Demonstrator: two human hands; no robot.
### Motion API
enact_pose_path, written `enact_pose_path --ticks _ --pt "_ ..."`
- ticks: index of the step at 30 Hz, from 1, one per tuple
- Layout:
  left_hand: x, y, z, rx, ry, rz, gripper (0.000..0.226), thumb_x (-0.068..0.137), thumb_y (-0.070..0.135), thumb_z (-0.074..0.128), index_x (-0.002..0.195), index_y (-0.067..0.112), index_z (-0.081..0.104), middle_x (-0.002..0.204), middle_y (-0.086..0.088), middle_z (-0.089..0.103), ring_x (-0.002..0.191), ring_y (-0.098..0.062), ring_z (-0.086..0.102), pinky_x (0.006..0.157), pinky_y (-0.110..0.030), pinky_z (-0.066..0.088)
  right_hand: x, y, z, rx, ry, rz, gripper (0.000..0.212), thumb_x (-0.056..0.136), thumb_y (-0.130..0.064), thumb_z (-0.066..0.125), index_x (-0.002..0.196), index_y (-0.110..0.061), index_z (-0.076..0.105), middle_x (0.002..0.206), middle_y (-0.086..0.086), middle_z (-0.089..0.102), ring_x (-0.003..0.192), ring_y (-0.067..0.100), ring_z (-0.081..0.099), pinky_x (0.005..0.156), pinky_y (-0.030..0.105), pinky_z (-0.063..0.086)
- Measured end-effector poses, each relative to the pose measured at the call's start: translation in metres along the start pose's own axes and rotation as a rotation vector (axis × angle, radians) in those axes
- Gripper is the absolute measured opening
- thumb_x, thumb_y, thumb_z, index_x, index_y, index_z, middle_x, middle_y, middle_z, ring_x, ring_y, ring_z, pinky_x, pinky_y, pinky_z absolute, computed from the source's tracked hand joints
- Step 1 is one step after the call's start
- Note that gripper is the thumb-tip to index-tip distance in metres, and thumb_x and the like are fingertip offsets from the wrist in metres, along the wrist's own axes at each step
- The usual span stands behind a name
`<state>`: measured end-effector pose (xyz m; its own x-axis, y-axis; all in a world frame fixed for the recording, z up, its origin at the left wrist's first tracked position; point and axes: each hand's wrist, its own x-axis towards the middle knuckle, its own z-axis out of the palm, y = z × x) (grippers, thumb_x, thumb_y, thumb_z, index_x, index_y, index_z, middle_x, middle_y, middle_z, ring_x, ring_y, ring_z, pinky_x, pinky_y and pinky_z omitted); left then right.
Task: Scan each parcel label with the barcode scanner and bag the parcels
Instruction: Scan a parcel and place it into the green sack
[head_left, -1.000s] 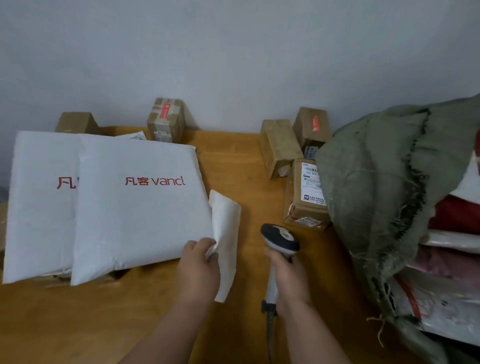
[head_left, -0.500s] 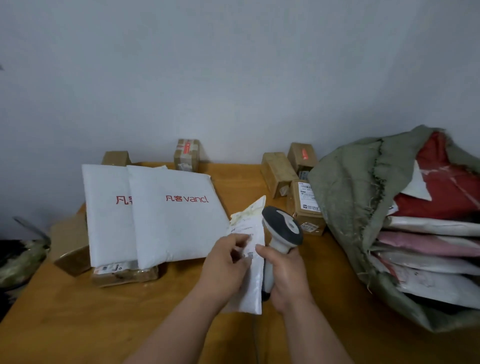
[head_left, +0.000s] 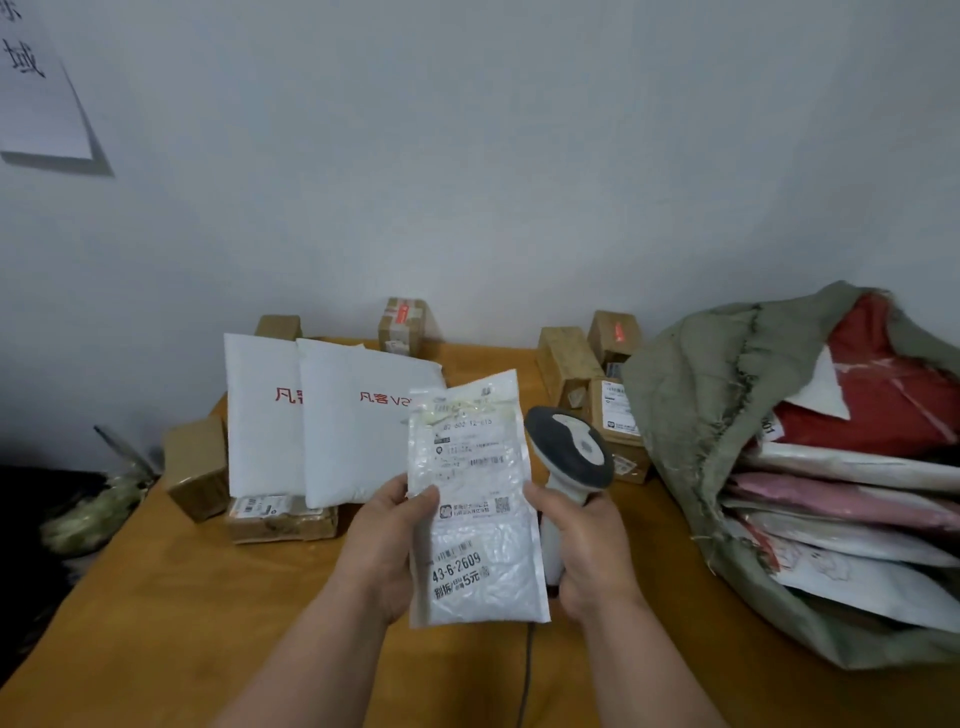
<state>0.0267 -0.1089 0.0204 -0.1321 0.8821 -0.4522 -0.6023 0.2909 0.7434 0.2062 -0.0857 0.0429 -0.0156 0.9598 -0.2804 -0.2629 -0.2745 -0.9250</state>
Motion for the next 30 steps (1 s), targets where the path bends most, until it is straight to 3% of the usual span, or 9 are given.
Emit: enact_pose_path --ticks 2,5,10,16,21,26,30 --pt "-0.005 -0.002 0.008 0.035 0.065 0.089 0.023 0.097 0.007 0.056 0.117 0.012 0.064 0.109 -0.016 0.074 0.095 -0.039 0.072 0.076 -0.057 0.057 -0.006 -0.004 -0.009 -0.03 0.034 -0.042 0.047 0.073 -0.016 0.086 0.115 -0.013 0.067 0.097 0.005 0.079 0.088 0.025 0.076 0.082 0.05 0.06" --pt "-0.013 -0.008 0.023 0.081 0.126 0.188 0.019 0.098 0.008 0.056 0.113 0.014 0.067 0.105 -0.012 0.076 0.093 -0.035 0.073 0.078 -0.055 0.058 -0.014 -0.014 -0.022 -0.093 0.03 -0.089 0.056 0.059 -0.037 0.087 0.11 -0.018 0.07 0.09 -0.003 0.079 0.076 0.012 0.074 0.069 0.037 0.058" --pt "-0.025 -0.013 0.042 0.104 0.199 0.294 0.016 0.1 0.01 0.054 0.107 0.015 0.068 0.095 -0.006 0.078 0.079 -0.023 0.076 0.056 -0.035 0.059 -0.02 -0.026 -0.042 -0.181 0.0 -0.14 0.029 0.078 -0.021 0.084 0.104 -0.021 0.07 0.078 -0.011 0.076 0.061 0.004 0.069 0.051 0.016 0.051" --pt "-0.035 -0.021 0.055 0.13 0.232 0.332 0.017 0.101 0.013 0.054 0.104 0.019 0.069 0.093 -0.004 0.078 0.08 -0.024 0.075 0.063 -0.036 0.057 -0.037 -0.033 -0.053 -0.258 -0.126 -0.13 0.014 0.073 -0.024 0.086 0.082 -0.026 0.075 0.069 -0.001 0.073 0.061 0.01 0.065 0.059 0.028 0.052" --pt "-0.038 -0.021 0.054 0.127 0.273 0.359 0.017 0.101 0.015 0.054 0.102 0.023 0.069 0.088 0.001 0.078 0.074 -0.018 0.075 0.057 -0.032 0.055 -0.049 -0.034 -0.052 -0.294 -0.192 -0.111 0.031 0.061 -0.032 0.078 0.089 -0.021 0.072 0.063 -0.003 0.068 0.06 0.01 0.063 0.056 0.025 0.051" --pt "-0.036 -0.013 0.048 0.143 0.265 0.348 0.017 0.101 0.017 0.054 0.102 0.025 0.069 0.089 0.002 0.078 0.072 -0.016 0.075 0.055 -0.031 0.055 -0.054 -0.033 -0.044 -0.289 -0.193 -0.127 0.019 0.062 -0.03 0.079 0.081 -0.031 0.075 0.067 -0.002 0.069 0.06 0.009 0.063 0.06 0.028 0.053" --pt "-0.035 -0.008 0.044 0.158 0.239 0.353 0.017 0.101 0.016 0.054 0.102 0.025 0.069 0.089 0.002 0.078 0.073 -0.016 0.075 0.053 -0.03 0.055 -0.058 -0.031 -0.034 -0.309 -0.202 -0.138 0.022 0.062 -0.032 0.078 0.081 -0.042 0.074 0.066 -0.002 0.068 0.059 0.009 0.063 0.063 0.03 0.053"
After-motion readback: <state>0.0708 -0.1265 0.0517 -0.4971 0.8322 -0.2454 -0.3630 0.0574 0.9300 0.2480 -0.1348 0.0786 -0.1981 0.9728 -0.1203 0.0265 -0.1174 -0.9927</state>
